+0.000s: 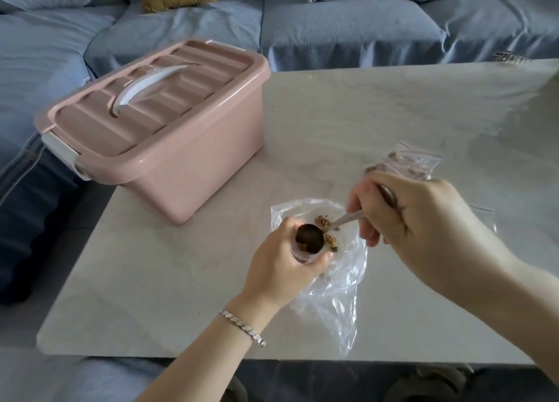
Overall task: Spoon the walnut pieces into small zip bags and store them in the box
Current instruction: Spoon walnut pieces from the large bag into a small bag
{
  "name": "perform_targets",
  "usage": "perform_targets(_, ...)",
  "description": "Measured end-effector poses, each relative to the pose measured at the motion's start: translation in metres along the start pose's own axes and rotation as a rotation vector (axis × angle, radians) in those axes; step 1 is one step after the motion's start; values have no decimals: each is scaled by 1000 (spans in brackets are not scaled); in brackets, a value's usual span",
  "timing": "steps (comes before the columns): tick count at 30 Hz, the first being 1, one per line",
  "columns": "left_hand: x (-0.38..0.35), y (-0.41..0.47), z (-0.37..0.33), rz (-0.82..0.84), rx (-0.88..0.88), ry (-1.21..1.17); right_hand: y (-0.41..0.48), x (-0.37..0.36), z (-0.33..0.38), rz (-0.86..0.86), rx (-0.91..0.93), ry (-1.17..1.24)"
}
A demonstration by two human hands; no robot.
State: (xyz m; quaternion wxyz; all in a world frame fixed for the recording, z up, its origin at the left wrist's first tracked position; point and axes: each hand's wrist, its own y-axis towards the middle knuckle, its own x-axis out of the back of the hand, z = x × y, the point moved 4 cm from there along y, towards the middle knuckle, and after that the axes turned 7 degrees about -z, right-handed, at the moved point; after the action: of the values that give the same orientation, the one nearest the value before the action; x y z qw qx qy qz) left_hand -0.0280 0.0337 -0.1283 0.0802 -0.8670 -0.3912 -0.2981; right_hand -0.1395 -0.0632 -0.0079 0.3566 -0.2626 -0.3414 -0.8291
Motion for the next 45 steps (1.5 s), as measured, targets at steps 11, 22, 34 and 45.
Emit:
perform_targets(11,31,-3,36,-230,219,-105,-69,5,-85,-376,-254,168)
perform_targets(22,7,24,48,40,385,-137,-102,-51,-95,-406,-290,149)
perform_targets(34,-4,23,48,114,408,-297,-110,-88,-102,-447,-876,722)
perform_targets(45,47,1,1,-268,17,-313,-111,-43,-115,-506,-969,873)
